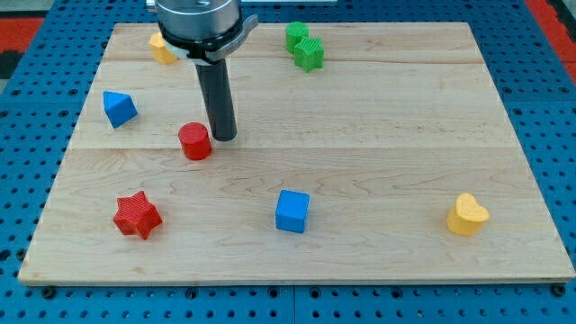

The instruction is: Point your arm towards the blue cube

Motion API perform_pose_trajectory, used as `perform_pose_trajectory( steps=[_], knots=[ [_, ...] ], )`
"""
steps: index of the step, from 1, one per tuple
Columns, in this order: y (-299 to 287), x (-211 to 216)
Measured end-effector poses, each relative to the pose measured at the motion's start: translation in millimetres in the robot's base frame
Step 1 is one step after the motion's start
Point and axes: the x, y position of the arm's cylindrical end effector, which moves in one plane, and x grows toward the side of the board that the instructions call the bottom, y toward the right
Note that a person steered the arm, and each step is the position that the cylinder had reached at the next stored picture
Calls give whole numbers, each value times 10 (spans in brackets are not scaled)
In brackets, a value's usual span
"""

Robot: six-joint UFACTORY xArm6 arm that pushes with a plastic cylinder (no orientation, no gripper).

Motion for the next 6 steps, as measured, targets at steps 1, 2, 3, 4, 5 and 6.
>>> perform_pose_trajectory(
  steps=[1, 2, 3, 4, 5, 6],
  knots=[
    [-533, 18],
    [-719, 491],
    [-719, 611],
    [-192, 709],
    [222, 753],
    [274, 1539]
  ],
)
